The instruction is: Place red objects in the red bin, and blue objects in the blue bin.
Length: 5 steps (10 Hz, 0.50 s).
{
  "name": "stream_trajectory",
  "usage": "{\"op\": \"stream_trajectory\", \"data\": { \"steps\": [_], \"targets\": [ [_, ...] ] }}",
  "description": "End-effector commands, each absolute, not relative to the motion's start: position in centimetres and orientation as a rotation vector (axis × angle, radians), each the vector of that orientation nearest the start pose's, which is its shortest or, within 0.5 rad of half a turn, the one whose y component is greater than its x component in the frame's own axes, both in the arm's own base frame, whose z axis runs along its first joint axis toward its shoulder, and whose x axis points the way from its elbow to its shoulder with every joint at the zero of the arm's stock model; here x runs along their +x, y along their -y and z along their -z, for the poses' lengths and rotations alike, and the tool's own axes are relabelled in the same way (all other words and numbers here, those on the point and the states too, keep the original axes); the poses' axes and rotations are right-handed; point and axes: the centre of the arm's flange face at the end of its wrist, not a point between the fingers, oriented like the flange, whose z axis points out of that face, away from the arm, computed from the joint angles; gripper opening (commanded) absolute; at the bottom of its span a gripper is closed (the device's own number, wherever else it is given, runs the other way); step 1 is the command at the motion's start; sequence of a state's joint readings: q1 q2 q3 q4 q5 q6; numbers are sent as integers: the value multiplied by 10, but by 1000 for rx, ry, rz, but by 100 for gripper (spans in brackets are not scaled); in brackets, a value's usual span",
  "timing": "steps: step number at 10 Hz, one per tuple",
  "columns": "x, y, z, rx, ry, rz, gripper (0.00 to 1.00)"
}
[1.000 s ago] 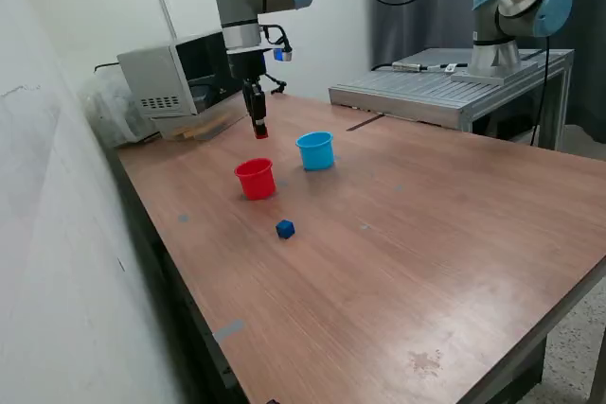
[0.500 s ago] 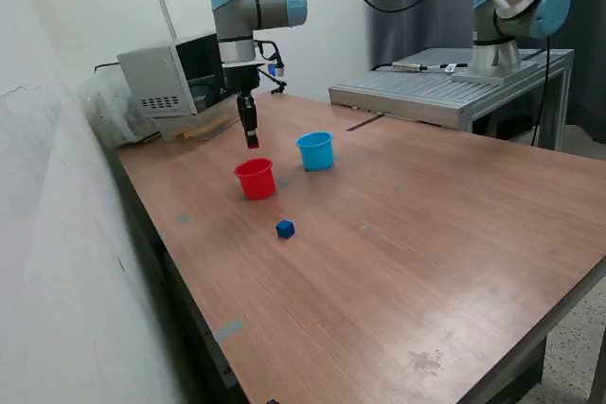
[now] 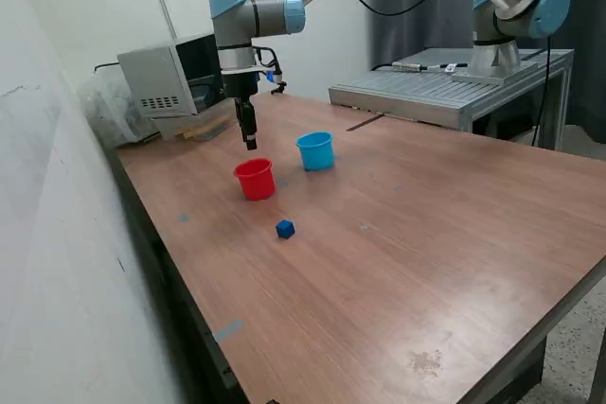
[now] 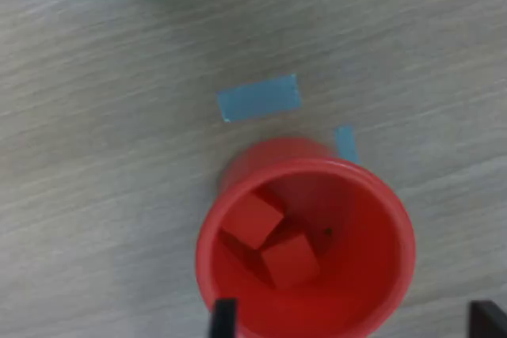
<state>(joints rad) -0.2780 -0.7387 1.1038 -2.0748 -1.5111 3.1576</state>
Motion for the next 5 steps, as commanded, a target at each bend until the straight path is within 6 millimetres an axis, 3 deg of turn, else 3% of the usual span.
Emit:
{"op": "stream_trajectory", "data": {
  "steps": [1,3,4,5],
  "targets": [
    [-800,-82,-225,-1963,-2614,-116,100],
    [-800,-57,-231,-1994,-2572,-77,100],
    [-804,-15,-235,-2066,-2521,-76,100],
    [-806,10,-242,-2112,-2493,-89,100]
  ]
}}
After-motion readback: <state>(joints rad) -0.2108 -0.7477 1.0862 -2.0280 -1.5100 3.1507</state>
